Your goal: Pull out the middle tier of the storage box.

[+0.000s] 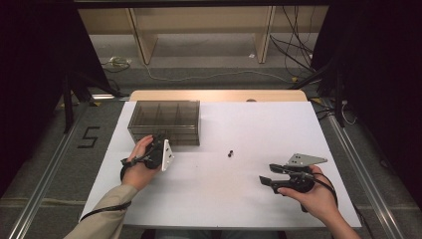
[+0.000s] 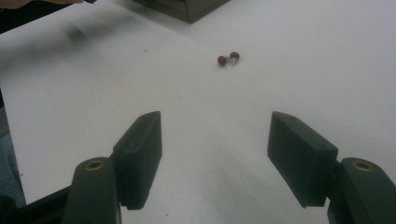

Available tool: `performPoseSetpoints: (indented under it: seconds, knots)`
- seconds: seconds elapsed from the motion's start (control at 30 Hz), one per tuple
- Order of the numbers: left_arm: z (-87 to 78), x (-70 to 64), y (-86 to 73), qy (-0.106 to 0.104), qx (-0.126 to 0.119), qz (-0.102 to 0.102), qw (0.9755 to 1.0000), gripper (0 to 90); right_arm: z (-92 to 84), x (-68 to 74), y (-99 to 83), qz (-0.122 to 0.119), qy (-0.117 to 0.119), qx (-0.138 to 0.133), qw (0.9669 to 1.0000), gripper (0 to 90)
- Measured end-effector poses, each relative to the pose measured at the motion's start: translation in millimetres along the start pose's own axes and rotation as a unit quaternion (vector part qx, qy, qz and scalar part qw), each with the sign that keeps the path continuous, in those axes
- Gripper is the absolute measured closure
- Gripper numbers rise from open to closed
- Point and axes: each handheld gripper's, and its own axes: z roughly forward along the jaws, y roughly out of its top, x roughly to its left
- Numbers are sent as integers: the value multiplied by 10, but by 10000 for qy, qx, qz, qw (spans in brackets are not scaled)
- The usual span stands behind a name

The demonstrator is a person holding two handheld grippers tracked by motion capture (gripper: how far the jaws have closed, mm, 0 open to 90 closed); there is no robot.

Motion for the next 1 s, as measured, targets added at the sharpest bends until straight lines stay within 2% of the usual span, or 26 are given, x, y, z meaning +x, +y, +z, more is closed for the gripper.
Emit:
performPoseSetpoints:
  seconds: [0.07, 0.13, 0.33, 0.43, 0.53, 0.63, 0.8, 1.0]
  knots:
    - [13, -15, 20, 66, 60, 126, 9999, 589, 0, 0, 1, -16, 4, 0, 10000, 358]
    - [37, -24, 27, 64, 83, 124, 9999, 596, -1, 0, 0, -1, 2, 5, 10000, 358]
    - [86, -30, 30, 152, 242, 299, 9991, 624, -4, -1, 0, -13, -5, -10, 10000, 359]
    - [108, -35, 34, 203, 261, 319, 9989, 644, -4, -3, 0, -19, -10, -3, 10000, 359]
    - [120, -32, 45, 230, 288, 242, 9990, 683, -4, -2, 0, -21, -8, -5, 10000, 359]
    - [124, -57, 53, 300, 348, 447, 9979, 688, -7, -2, 1, -20, -7, -19, 10000, 359]
    - [130, -65, 75, 394, 413, 407, 9975, 723, -8, 0, 1, -34, -4, -12, 10000, 359]
    - [156, -109, 129, 470, 584, 630, 9952, 780, -10, 1, 0, -20, -9, -3, 10000, 359]
